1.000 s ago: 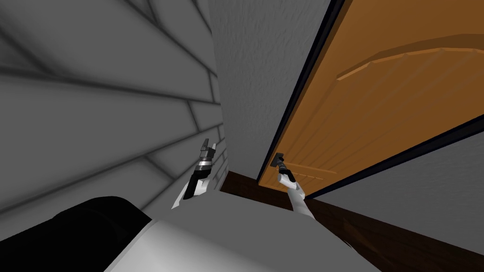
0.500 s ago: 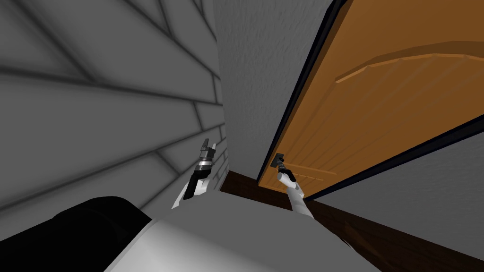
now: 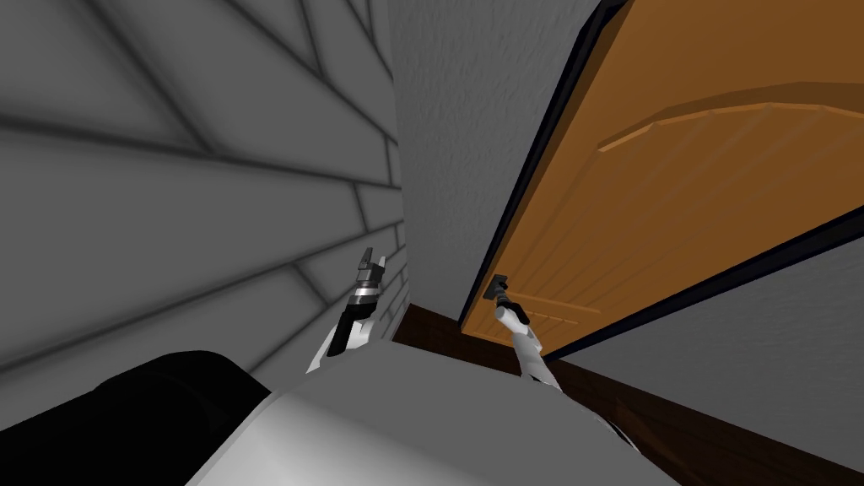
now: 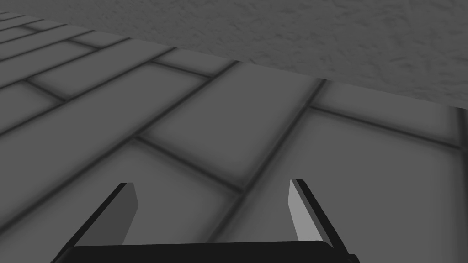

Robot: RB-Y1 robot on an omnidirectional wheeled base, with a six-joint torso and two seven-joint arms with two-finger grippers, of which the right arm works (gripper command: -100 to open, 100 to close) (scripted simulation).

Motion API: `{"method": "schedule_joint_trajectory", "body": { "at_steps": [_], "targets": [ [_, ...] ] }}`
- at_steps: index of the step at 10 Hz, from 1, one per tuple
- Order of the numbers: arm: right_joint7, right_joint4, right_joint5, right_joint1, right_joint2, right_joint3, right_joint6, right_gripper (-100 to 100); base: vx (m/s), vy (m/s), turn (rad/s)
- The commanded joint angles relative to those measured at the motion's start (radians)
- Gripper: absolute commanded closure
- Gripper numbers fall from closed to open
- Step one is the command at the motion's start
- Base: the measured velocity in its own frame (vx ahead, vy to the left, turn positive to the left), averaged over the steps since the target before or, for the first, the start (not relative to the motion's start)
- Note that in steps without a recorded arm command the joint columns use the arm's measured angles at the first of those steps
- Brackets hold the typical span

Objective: Pull the door open

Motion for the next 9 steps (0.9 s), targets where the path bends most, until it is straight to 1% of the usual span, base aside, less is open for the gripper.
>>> {"method": "schedule_joint_trajectory", "body": {
  "at_steps": [1,3,7,8,9],
  "targets": [
    [-0.001,0.007,-0.02,0.022,-0.023,-0.024,0.003,100,-0.002,0.006,-0.001],
    [-0.001,0.007,-0.02,0.022,-0.023,-0.024,0.003,100,0.009,0.009,-0.035],
    [-0.001,0.007,-0.02,0.022,-0.023,-0.024,0.003,100,0.004,0.002,0.0],
    [-0.029,0.005,-0.025,0.0,-0.002,0.007,-0.008,100,-0.013,0.018,0.112],
    [-0.041,0.005,-0.027,0.0,-0.003,0.009,-0.01,100,-0.033,0.006,0.094]
  ]
}}
